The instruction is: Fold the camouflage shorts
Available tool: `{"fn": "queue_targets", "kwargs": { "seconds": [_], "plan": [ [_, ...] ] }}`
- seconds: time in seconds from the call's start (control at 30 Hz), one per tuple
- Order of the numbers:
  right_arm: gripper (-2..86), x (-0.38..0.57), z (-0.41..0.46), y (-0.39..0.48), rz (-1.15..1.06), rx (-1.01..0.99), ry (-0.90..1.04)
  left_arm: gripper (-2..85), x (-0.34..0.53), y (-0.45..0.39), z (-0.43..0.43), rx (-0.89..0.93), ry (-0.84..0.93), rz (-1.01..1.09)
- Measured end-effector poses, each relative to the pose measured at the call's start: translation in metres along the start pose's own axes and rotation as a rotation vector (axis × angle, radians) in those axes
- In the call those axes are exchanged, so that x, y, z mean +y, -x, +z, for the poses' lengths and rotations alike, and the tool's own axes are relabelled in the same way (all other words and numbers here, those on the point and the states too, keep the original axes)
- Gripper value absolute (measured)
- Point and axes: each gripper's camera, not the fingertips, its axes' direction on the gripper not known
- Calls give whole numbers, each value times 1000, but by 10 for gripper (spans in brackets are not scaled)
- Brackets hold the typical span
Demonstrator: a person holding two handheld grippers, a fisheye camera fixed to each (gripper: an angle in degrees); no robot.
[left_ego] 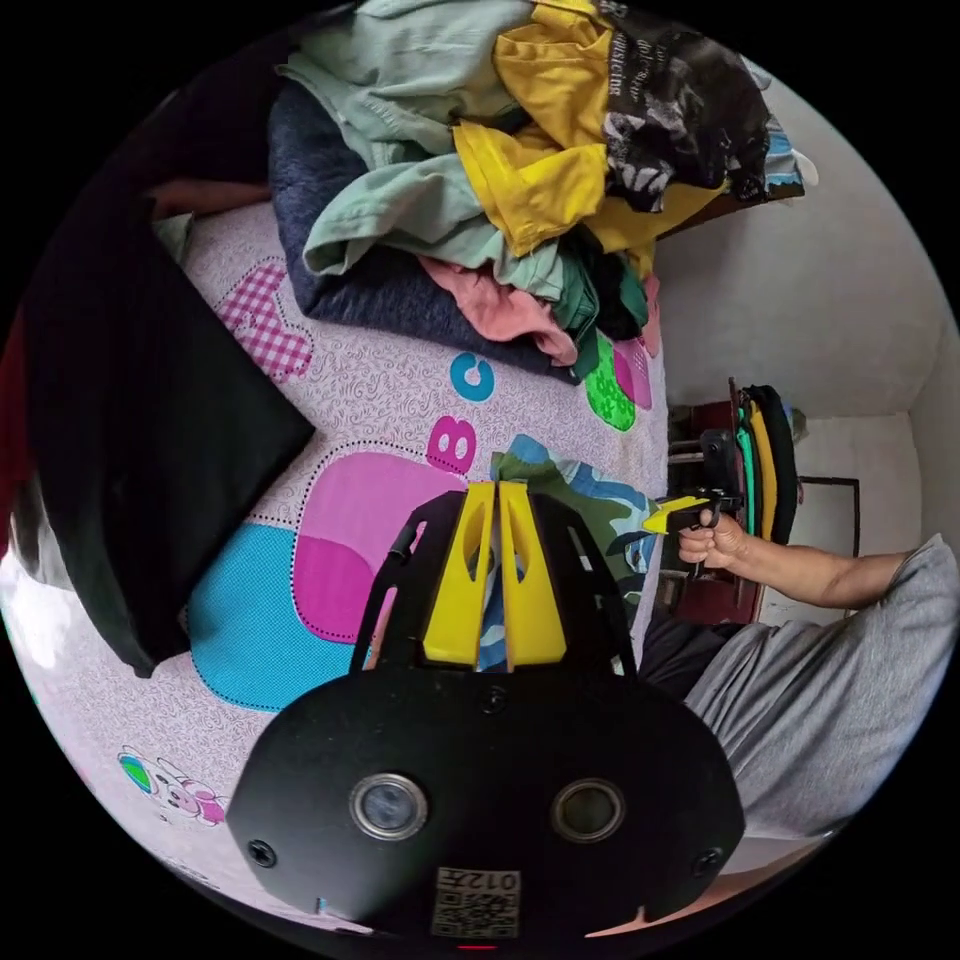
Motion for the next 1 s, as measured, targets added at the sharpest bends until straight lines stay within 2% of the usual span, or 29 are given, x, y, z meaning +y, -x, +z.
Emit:
{"fn": "queue_targets", "kwargs": {
  "seconds": [0.23, 0.43, 0.77, 1.0],
  "plan": [
    [1, 27, -76, 20, -278, -87, -29, 0, 20, -79, -110, -43, -118, 178],
    [0, 95, -96, 40, -526, -177, 51, 2, 101, -155, -213, -98, -209, 285],
    [-1, 290, -54, 39, -828, -296, 221, 1, 339, -274, -358, -236, -400, 365],
    [1, 424, 11, 1, -925, -311, 311, 1, 528, -325, -420, -344, -484, 307]
  ]
}}
